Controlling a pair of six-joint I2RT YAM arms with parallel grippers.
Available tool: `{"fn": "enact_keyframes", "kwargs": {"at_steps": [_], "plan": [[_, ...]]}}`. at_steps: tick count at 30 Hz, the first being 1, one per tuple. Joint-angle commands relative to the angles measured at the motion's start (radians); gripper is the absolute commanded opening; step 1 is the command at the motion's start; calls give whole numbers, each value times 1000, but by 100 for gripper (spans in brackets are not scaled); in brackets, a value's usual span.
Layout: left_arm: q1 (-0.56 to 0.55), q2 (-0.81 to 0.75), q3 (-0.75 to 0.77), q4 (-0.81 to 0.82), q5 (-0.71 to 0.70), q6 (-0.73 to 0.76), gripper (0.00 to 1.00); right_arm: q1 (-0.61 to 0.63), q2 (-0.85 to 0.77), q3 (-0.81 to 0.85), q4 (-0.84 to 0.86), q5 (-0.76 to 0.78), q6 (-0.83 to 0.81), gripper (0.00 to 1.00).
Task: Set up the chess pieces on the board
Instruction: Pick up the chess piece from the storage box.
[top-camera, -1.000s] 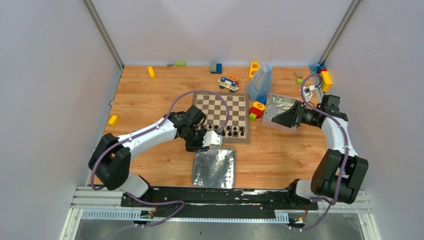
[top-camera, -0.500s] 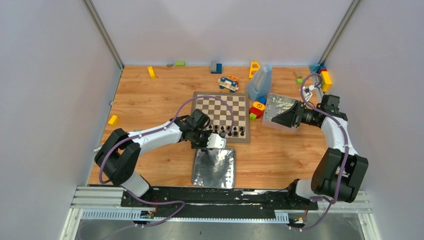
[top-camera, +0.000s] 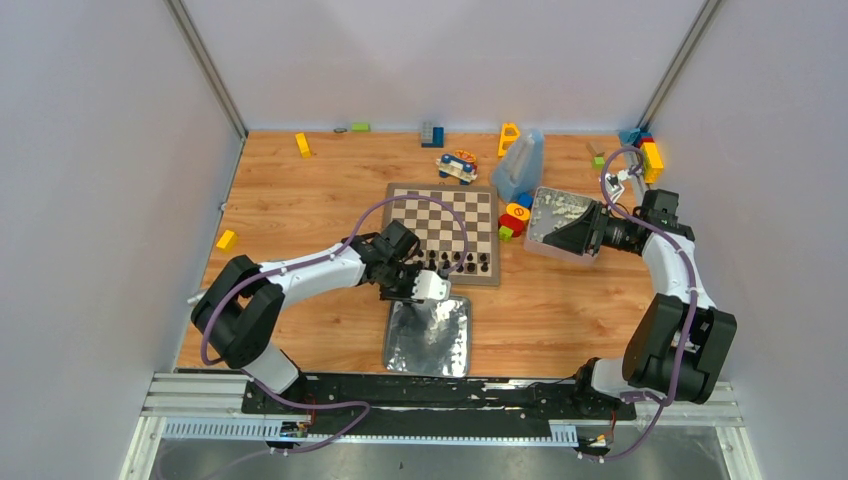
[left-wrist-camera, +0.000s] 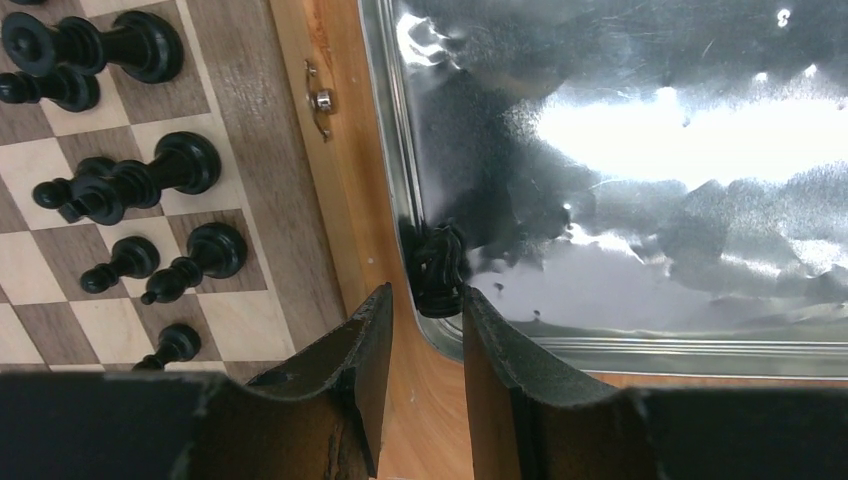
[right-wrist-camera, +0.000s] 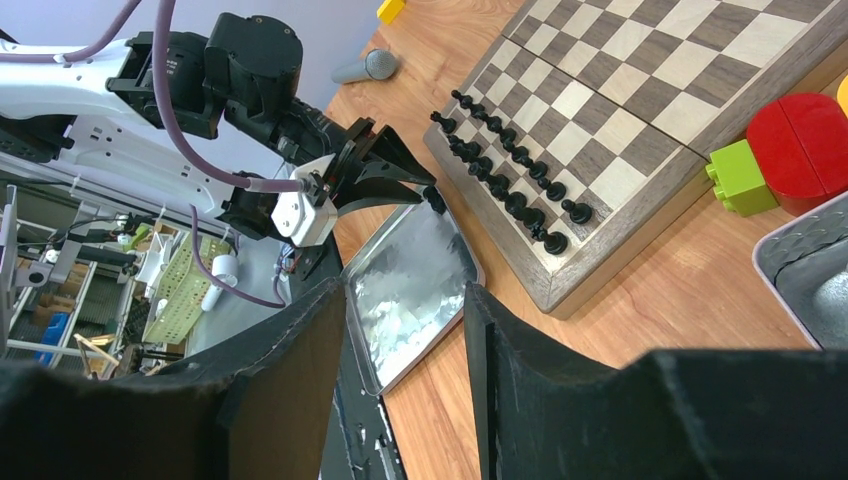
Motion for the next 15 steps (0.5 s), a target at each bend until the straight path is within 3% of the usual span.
{"fn": "enact_keyframes", "kwargs": {"at_steps": [1,15], "plan": [[-2,-17,-12,-17,10,21,40,4,9,35,15,-26,-30,48],[-2,2,-18,-26,1,25,34,3,17,40,4,-24,-43,47]]}}
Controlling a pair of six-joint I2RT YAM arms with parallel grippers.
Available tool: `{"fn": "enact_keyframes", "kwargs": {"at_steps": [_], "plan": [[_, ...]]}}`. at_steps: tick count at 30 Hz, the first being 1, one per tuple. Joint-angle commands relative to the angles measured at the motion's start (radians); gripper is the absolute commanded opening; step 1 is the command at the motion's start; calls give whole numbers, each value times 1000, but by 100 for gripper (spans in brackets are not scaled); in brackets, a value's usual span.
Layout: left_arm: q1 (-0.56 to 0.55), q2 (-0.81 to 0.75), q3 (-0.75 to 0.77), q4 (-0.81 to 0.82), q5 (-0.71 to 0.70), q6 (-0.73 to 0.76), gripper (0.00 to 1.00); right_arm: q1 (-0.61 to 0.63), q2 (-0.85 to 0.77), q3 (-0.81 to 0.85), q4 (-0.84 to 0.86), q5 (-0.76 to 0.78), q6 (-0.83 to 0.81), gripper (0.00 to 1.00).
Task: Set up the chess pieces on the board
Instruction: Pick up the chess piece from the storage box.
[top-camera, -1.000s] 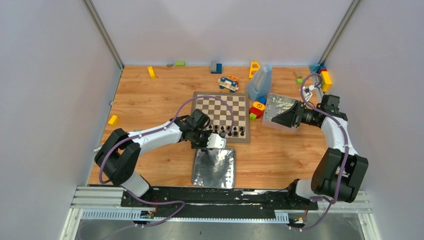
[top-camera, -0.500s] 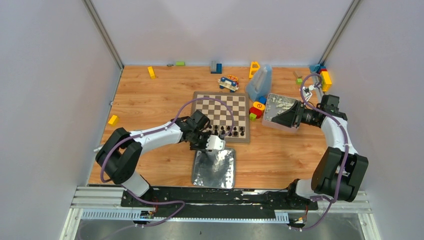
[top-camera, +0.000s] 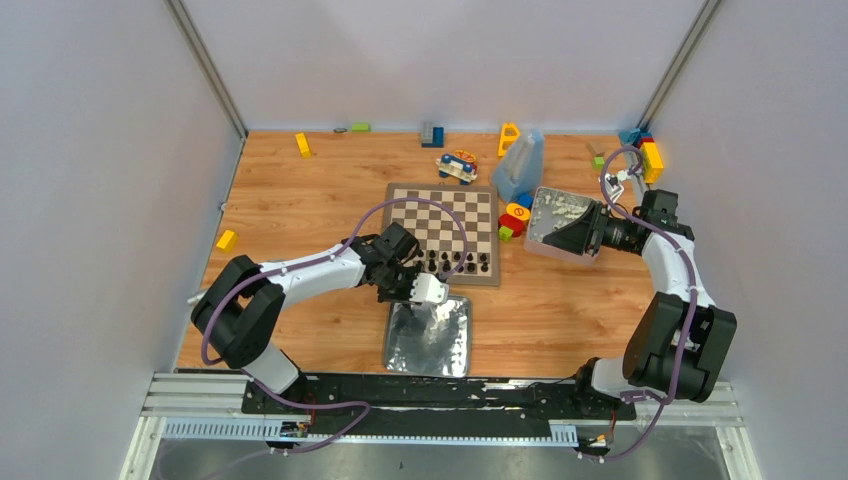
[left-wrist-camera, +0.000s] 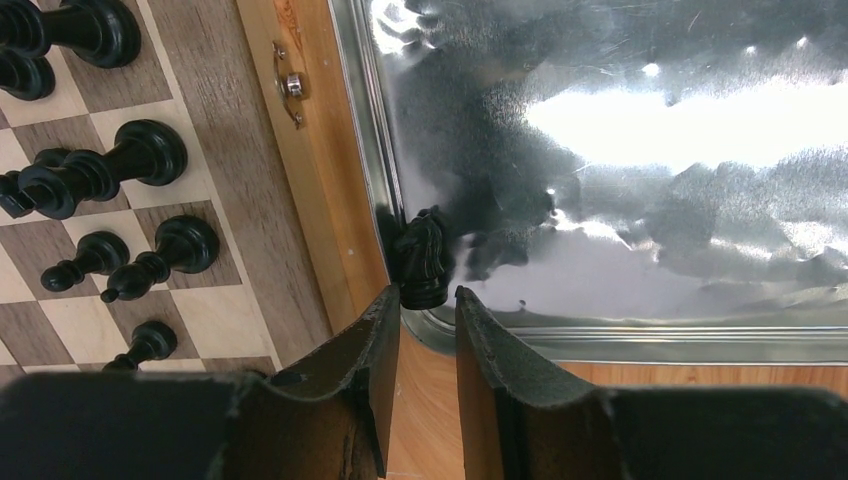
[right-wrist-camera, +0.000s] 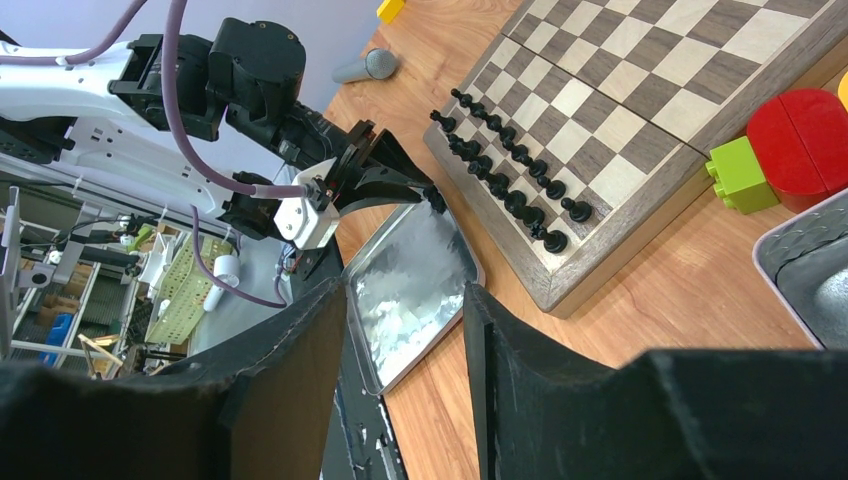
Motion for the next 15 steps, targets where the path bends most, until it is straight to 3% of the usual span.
{"fn": "enact_keyframes", "kwargs": {"at_steps": [1,15], "plan": [[-2,3,-6,0,9,10,34,2,7,40,6,-26,-41,47],[-2,45,-9,23,-4,2,36,3,14,41,-2,-26,-47,47]]}}
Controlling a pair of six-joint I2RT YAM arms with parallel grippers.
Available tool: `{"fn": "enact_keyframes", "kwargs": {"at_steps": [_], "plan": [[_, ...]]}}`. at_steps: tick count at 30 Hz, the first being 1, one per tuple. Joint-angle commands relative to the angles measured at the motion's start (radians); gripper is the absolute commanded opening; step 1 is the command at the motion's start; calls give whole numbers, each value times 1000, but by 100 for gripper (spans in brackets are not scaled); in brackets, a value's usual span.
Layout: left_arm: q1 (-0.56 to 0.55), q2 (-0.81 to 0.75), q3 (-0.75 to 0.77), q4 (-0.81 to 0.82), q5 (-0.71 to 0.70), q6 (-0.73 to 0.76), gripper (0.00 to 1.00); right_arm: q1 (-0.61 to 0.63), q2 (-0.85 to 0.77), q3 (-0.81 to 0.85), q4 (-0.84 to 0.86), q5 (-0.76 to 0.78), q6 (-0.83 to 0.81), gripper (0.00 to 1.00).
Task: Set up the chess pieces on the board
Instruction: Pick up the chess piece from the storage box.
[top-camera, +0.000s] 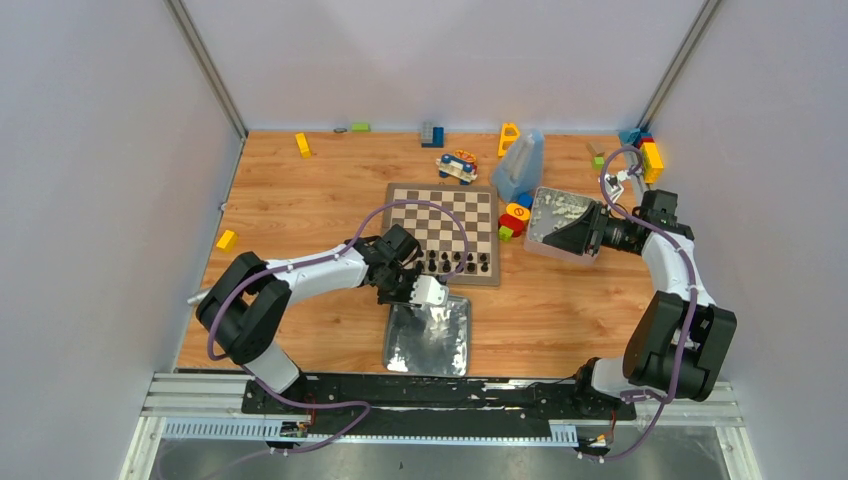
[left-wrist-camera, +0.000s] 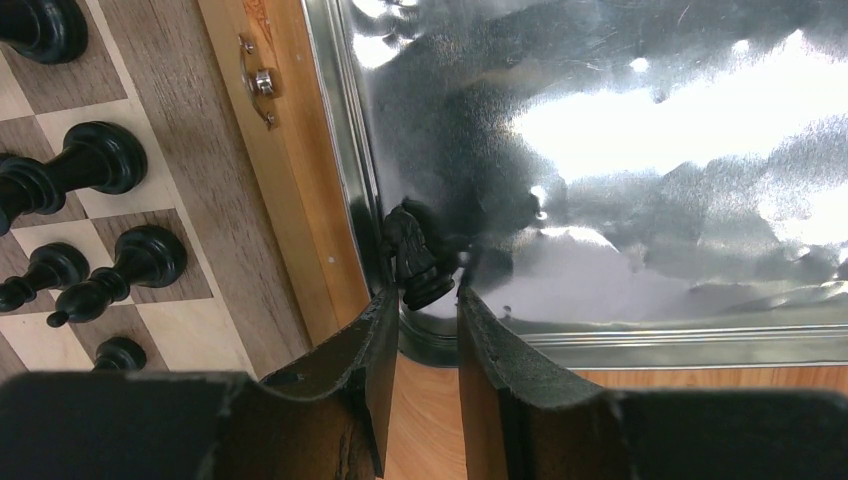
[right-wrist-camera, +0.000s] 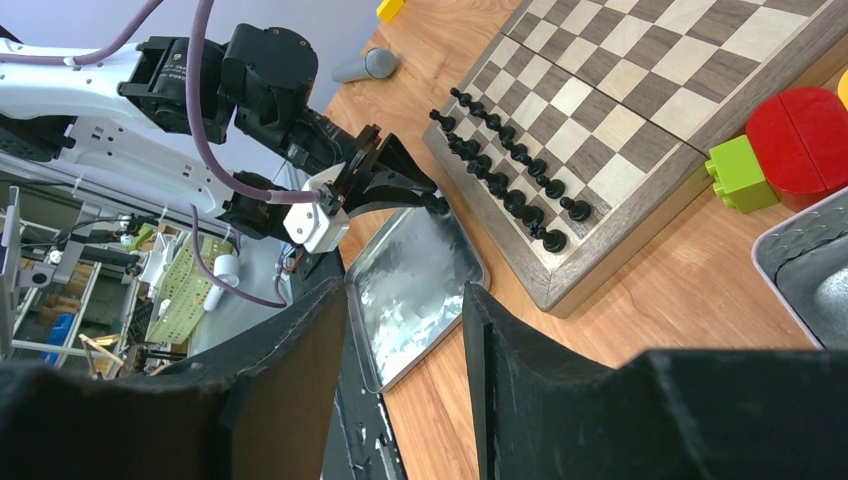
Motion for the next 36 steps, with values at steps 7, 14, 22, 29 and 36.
{"fn": "enact_keyframes", "kwargs": {"at_steps": [7,14,22,29,36], "plan": [[-2,10,1,24,20,-17,39,4,15,44,-2,-28,-43,47],[-2,45,33,23,23,-61,41,3,16,45,-4,-26,-45,47],[-3,75,58,11,8,-105,39,3,20,44,-4,-26,-47,46],[-5,79,55,-8,-49,-103,37,3,22,45,-5,-26,-48,46],[-5,80,44,-25,-89,-107,37,3,20,45,-7,-28,-48,46]]}}
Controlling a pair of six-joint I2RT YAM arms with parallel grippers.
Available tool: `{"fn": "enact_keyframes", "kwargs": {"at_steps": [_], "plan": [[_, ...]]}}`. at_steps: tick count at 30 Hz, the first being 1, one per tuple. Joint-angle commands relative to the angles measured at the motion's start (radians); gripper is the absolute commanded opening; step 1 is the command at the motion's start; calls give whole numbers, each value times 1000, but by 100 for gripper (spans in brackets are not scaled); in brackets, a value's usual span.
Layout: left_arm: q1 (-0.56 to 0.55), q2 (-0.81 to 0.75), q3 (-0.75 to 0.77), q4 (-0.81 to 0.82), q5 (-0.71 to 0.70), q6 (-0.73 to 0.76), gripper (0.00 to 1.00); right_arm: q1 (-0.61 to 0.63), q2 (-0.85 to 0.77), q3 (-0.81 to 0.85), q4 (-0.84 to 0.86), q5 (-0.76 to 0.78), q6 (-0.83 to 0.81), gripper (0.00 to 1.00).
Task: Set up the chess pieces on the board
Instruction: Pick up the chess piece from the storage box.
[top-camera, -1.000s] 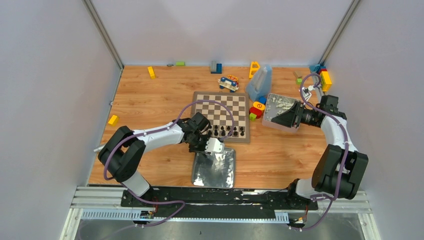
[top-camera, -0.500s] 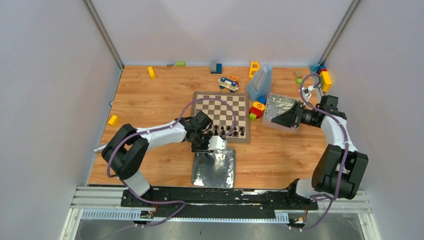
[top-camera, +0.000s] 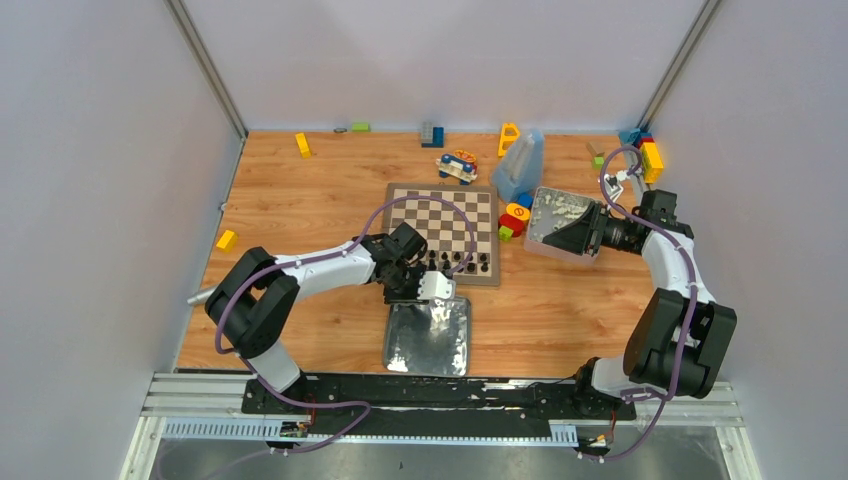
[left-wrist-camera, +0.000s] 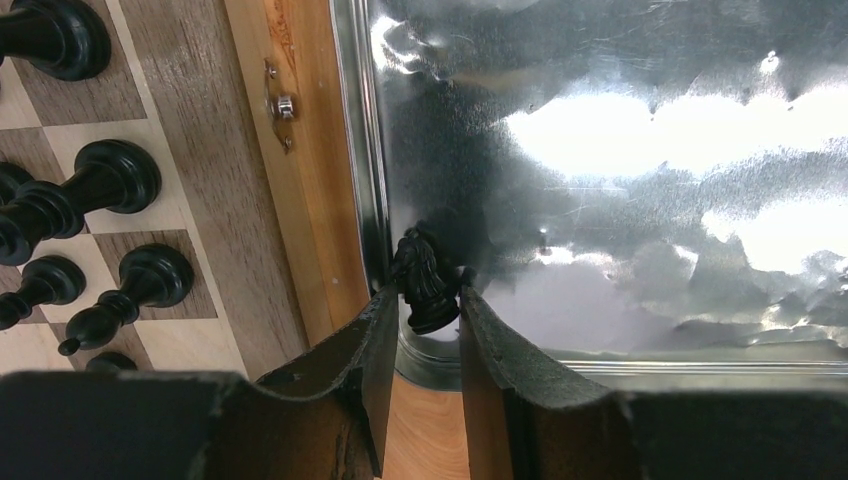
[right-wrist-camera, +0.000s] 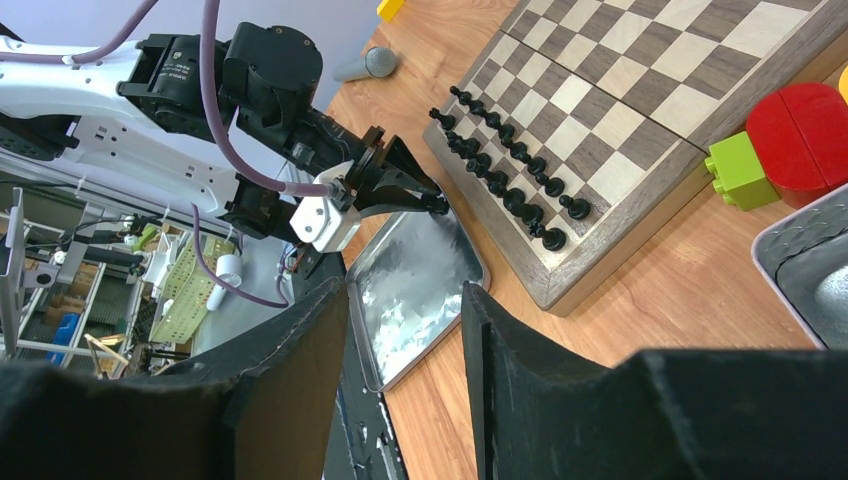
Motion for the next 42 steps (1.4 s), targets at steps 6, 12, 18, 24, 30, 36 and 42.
{"fn": "enact_keyframes", "kwargs": {"at_steps": [6,12,18,24,30,36,42], "plan": [[4,37,-7,-18,-73,-9,20,3,3,38,9,-27,-33,46],[4,27,3,-16,-46,-29,5,5,0,39,8,-26,-30,46],[5,-90,16,-30,19,-53,1,58,-44,47,25,-14,8,46],[4,-270,46,20,123,-102,1,267,-54,89,64,81,24,47],[4,-351,115,54,173,-170,1,488,8,161,169,133,133,49],[4,-363,164,113,107,-258,3,603,160,281,213,134,256,50],[3,-358,167,138,13,-295,3,665,318,408,219,120,358,50]]}}
